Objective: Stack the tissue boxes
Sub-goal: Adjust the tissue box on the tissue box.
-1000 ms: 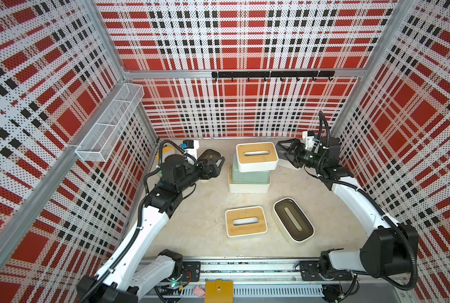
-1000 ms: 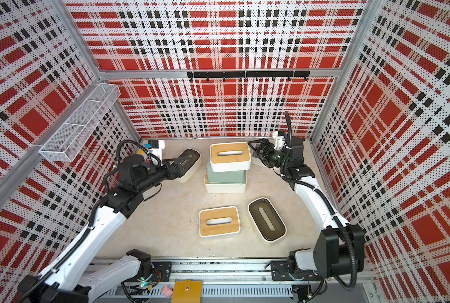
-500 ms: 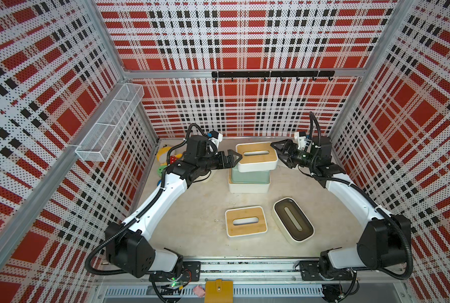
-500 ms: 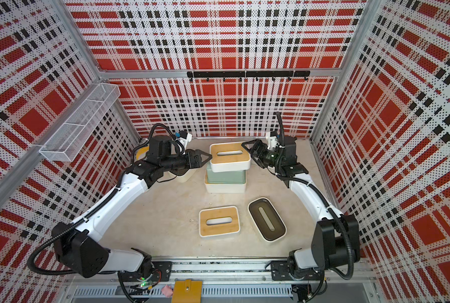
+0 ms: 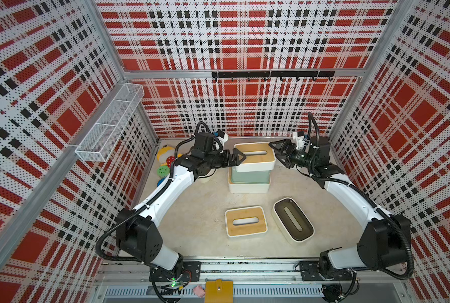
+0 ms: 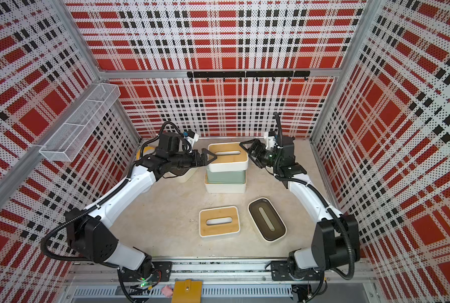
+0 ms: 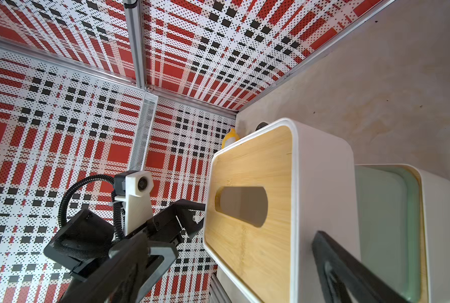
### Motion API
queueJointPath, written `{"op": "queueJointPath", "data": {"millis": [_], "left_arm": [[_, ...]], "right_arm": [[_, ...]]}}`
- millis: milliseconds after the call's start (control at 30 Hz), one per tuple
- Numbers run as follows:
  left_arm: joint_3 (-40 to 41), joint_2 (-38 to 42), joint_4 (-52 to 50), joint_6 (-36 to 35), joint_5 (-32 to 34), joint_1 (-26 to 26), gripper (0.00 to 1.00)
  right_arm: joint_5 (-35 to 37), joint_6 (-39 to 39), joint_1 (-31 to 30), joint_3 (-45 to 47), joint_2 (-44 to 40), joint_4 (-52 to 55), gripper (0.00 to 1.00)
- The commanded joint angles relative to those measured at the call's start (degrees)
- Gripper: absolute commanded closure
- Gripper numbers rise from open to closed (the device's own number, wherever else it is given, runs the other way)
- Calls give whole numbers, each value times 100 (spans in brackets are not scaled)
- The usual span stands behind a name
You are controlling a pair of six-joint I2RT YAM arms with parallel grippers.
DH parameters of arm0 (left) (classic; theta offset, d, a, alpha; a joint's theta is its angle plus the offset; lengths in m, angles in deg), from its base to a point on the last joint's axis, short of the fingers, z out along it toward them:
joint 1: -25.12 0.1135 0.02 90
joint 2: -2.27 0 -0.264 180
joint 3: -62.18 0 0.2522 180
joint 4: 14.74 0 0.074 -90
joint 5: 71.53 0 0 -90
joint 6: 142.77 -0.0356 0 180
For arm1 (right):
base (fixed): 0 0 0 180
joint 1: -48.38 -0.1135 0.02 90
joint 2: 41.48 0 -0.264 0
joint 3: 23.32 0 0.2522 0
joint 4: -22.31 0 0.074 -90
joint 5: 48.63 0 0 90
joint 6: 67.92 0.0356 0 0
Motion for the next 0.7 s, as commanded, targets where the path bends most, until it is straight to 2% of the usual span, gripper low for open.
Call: {"op": "queueJointPath", "data": {"millis": [0, 667], "left_arm": [[-250, -99, -92, -41, 66, -41, 1], [-591, -483, -135, -26, 97, -70, 1]], "right_arm": [[-9, 110, -71, 69, 51, -408, 0], [97, 220, -203, 221, -11, -474, 0]]}}
